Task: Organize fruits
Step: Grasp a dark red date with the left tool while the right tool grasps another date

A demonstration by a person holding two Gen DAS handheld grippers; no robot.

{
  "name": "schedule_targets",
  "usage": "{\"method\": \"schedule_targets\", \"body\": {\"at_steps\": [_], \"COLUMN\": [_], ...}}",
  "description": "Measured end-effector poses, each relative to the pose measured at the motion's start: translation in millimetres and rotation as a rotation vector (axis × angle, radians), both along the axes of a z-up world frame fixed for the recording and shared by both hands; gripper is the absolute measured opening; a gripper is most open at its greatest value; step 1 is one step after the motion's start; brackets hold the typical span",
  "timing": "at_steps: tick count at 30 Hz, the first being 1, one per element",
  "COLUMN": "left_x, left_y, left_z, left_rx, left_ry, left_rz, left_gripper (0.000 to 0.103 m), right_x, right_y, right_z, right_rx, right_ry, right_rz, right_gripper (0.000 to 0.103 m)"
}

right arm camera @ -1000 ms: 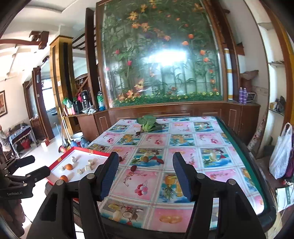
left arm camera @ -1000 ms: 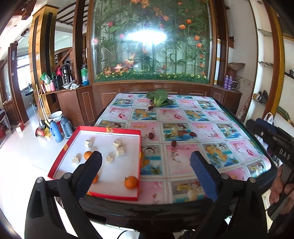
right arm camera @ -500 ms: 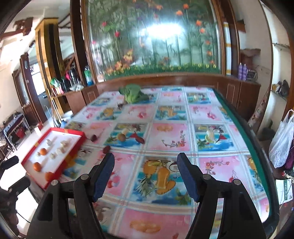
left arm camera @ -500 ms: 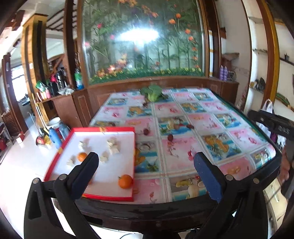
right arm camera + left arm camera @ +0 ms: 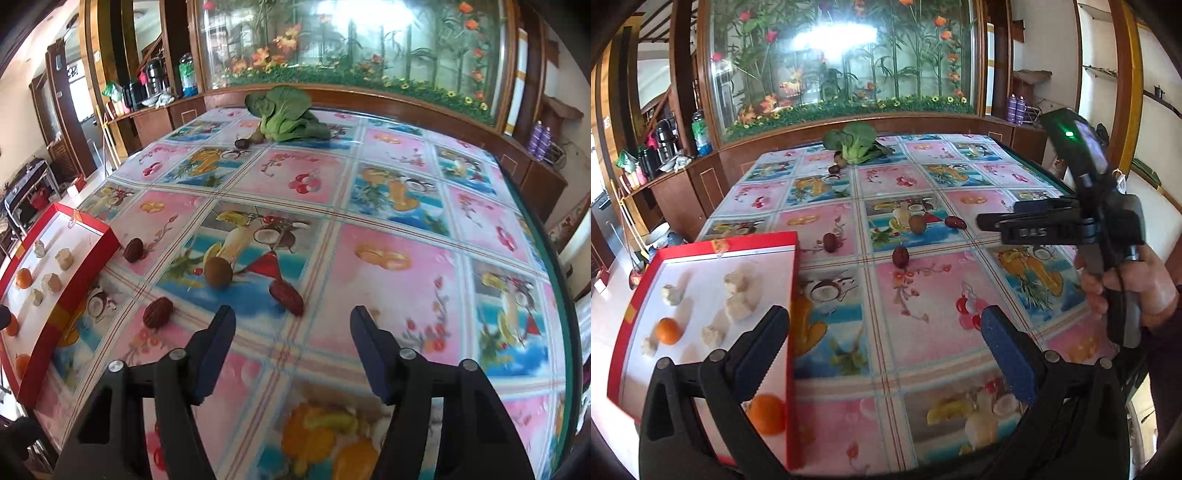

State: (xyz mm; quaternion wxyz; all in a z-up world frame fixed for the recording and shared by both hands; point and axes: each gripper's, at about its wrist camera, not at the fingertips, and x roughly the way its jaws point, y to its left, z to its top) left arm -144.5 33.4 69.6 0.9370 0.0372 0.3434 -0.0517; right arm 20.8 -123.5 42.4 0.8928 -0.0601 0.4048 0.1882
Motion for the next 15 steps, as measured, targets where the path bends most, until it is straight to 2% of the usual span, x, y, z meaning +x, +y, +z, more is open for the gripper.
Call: {"method": "schedule_targets", "body": {"at_steps": [3,5,9,11,13,15], "left_x": [23,34,55,65,73,80], "left_y": [-1,-2,-3,-5,-8,-12], "left_z": [-4,-5,-9,-11,-16,-21], "left_rx": [-0.008,-0.005,0.008,0.024,0.042,0.061], "left_ry": [0.022,0.031,0.043,0.049,0.058,0.072], "left_rz": [0.0,0.003,0.01,0.013,0.017,0.015], "left_gripper": [0.103,0.103,0.103,0.103,0.103,0.103], "right_x": [11,16,19,19,20,24], "right_y": [9,9,7,4,-3,-13], "right_z": [-6,-11,-23,-22,-23,-23], "right_rx": [-0.042,-0.042,-0.052,-0.036,-0.013,0.047], "right_ry": [0.012,0.029,0.041,0.03,0.025,0.049], "right_rz": [0.013,0.019,0.027,0.035,0.034,0.034], "right_gripper": [0.049,0.047,0.029,0.024,0.014,0.012]}}
